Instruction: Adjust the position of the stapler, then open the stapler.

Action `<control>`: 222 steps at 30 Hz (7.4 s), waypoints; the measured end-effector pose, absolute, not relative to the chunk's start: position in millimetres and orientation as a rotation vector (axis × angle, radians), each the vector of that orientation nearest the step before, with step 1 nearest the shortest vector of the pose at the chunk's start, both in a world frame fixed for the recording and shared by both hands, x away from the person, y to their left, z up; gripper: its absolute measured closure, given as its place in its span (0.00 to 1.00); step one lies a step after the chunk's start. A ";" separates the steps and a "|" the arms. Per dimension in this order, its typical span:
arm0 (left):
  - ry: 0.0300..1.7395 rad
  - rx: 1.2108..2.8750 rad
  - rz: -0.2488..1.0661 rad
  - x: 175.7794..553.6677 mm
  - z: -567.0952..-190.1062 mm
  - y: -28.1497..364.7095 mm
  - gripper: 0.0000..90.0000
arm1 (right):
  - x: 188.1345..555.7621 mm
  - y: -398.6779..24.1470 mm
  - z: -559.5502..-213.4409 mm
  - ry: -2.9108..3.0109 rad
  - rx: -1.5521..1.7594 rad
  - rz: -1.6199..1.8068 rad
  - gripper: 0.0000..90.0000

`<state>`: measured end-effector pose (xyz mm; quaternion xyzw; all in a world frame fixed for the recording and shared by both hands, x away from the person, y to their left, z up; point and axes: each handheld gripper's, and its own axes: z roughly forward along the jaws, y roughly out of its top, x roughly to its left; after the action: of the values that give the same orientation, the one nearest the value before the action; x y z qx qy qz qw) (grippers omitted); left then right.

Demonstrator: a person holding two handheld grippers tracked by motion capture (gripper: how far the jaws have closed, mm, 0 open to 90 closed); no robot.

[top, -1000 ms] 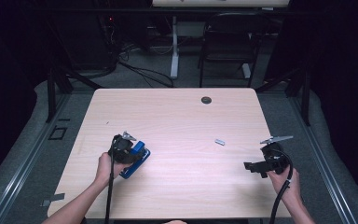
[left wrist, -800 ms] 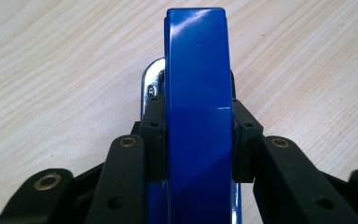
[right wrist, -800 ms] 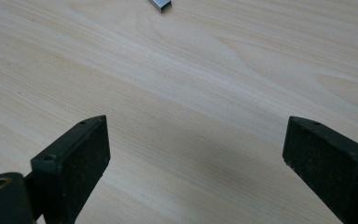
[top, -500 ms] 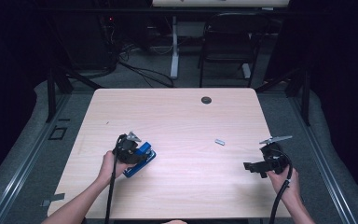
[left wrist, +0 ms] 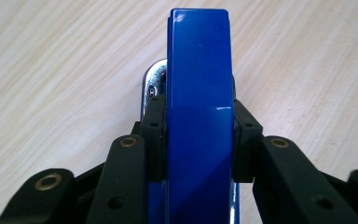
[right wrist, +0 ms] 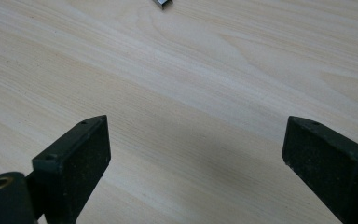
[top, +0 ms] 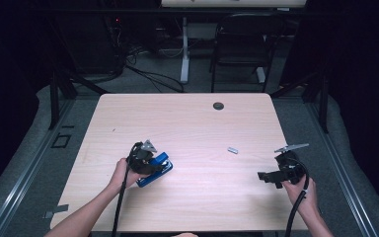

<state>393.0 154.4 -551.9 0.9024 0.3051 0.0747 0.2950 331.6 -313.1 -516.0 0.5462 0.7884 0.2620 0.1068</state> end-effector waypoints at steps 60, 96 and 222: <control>0.306 2.482 0.014 385.1 -553.0 68.5 0.73 | 333.4 -310.0 -520.3 2.365 1.609 0.747 0.08; 0.138 2.473 -0.105 374.5 -552.8 46.2 0.67 | 333.3 -307.2 -519.5 2.394 1.595 0.749 0.08; 0.112 2.370 0.055 356.8 -503.5 69.4 0.73 | 352.1 -142.8 -538.0 2.760 1.131 0.911 0.96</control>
<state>356.8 69.4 -503.5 0.9257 0.0438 0.0217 0.3750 352.1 -142.8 -538.0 0.3626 0.8850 0.2919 0.0114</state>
